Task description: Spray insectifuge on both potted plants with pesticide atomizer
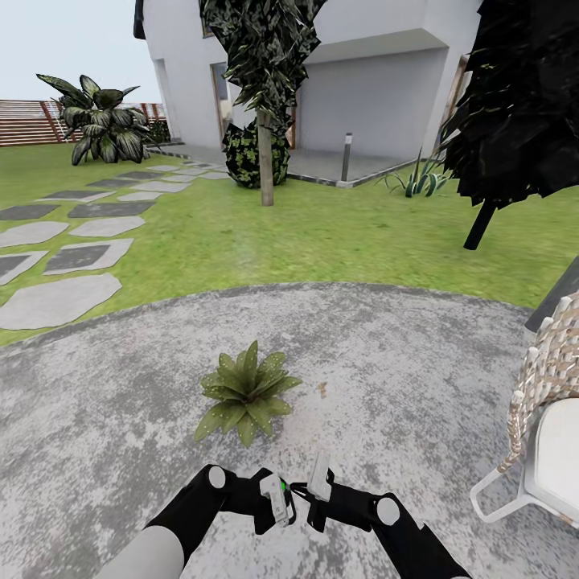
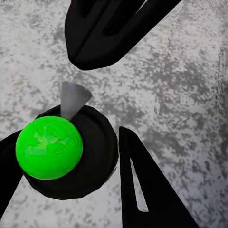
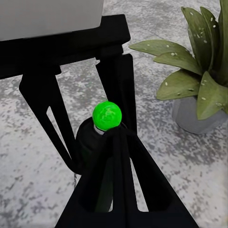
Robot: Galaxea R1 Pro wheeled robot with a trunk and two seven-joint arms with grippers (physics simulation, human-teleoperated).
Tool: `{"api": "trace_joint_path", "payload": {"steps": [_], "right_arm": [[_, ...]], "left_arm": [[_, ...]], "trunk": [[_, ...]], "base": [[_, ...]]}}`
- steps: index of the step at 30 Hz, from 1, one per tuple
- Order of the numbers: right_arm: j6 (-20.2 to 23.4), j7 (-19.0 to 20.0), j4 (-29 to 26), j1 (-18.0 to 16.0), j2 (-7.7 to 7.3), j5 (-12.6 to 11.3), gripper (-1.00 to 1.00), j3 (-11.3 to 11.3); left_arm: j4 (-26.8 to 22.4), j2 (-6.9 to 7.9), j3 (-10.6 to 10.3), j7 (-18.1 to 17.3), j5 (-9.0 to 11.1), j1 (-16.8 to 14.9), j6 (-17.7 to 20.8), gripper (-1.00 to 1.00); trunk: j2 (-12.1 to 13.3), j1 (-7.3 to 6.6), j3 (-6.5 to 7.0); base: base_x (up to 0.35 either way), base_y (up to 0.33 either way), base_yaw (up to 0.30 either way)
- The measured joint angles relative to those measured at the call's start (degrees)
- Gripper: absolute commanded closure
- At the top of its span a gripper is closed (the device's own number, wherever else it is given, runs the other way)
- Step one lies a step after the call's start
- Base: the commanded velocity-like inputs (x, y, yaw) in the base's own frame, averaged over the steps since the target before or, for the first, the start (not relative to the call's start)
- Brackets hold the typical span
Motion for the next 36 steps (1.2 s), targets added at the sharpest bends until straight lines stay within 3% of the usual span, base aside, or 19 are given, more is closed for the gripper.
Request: {"api": "trace_joint_path", "payload": {"steps": [9,36], "right_arm": [[0.0,0.0,0.0,0.0,0.00,0.0,1.00,0.0],[0.0,0.0,0.0,0.0,0.00,0.0,1.00,0.0]], "left_arm": [[-0.1,-0.09,0.0,0.0,1.7,-0.1,0.0,1.00],[0.0,-0.49,0.0,-0.1,1.9,0.0,-0.3,1.00]], "trunk": [[0.0,0.00,0.00],[0.0,0.00,0.00]], "base": [[0.000,0.000,0.000],[0.000,0.000,0.000]]}}
